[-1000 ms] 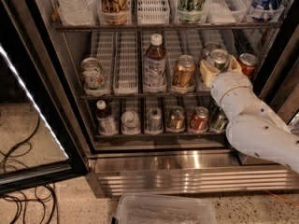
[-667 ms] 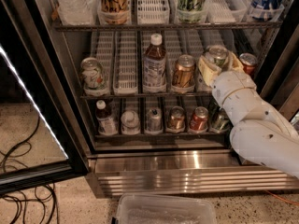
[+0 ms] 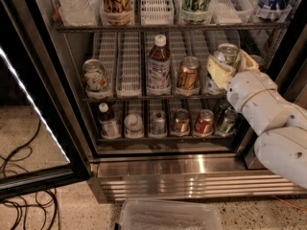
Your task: Pick 7up can from middle shelf of fridge
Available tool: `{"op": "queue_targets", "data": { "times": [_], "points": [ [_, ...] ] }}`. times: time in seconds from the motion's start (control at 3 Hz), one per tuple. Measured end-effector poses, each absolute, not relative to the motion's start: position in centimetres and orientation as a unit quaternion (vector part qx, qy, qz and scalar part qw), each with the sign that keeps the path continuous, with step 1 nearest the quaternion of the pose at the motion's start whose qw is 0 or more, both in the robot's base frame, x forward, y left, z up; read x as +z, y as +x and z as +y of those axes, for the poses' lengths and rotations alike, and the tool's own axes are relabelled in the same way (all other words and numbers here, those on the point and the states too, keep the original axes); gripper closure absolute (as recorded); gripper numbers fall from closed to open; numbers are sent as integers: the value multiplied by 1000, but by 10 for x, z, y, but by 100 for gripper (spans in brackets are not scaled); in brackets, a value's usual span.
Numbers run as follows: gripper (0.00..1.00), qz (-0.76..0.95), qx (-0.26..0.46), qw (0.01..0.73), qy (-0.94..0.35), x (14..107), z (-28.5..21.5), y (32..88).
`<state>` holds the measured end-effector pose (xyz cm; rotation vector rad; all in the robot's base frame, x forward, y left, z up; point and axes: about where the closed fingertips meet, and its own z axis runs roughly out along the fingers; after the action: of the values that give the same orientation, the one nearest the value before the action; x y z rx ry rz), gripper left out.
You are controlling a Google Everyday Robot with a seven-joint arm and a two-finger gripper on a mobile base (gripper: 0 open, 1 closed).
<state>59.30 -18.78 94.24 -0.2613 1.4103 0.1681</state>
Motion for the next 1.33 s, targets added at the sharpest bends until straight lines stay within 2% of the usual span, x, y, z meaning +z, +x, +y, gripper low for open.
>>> {"op": "queue_targets", "data": {
  "times": [0.33, 1.0, 1.33],
  "points": [
    [100, 648, 98, 744, -130, 942, -200, 584],
    [100, 607, 157, 763, -156, 964, -236, 600],
    [100, 571, 220, 764, -204, 979, -227, 604]
  ]
}}
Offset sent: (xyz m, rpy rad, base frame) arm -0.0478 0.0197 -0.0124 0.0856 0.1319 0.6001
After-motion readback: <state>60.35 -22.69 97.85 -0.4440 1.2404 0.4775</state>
